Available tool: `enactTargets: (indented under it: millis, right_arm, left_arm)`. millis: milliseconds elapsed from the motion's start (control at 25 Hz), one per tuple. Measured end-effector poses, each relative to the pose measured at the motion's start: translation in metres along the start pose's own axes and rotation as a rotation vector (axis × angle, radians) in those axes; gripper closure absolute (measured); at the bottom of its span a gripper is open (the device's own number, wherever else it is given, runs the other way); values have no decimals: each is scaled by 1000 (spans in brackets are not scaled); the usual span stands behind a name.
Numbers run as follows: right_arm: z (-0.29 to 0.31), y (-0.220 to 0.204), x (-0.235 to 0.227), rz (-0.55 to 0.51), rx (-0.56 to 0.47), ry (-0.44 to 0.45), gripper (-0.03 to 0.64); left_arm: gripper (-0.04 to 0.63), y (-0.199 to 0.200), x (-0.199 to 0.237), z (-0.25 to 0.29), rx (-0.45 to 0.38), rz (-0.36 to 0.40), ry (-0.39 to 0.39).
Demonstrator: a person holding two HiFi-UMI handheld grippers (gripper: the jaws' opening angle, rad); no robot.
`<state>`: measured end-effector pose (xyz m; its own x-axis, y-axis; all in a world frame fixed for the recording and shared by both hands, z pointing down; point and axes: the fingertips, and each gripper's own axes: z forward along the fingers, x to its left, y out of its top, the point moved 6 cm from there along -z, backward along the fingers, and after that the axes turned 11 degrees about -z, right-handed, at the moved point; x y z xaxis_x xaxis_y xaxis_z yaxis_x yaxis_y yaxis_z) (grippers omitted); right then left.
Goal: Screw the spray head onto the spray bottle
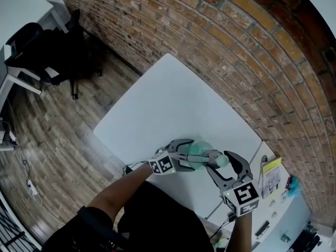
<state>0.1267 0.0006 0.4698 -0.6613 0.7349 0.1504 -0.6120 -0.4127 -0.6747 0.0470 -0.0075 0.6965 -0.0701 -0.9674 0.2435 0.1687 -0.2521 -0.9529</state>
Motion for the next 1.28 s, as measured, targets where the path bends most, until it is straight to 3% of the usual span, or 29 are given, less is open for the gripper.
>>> enactTargets:
  millis: [320,640,1280]
  right_arm:
    - [8,3,1,-40,74,22,336]
    - [10,2,1,-101,84,61,345]
    - [12,2,-5,-271,54,288,345]
  left_arm:
    - [51,-5,1,0,-1,-22,8]
    - [51,-8,0,1,0,-29,12]
    - [54,-5,2,-1,-7,-16,5]
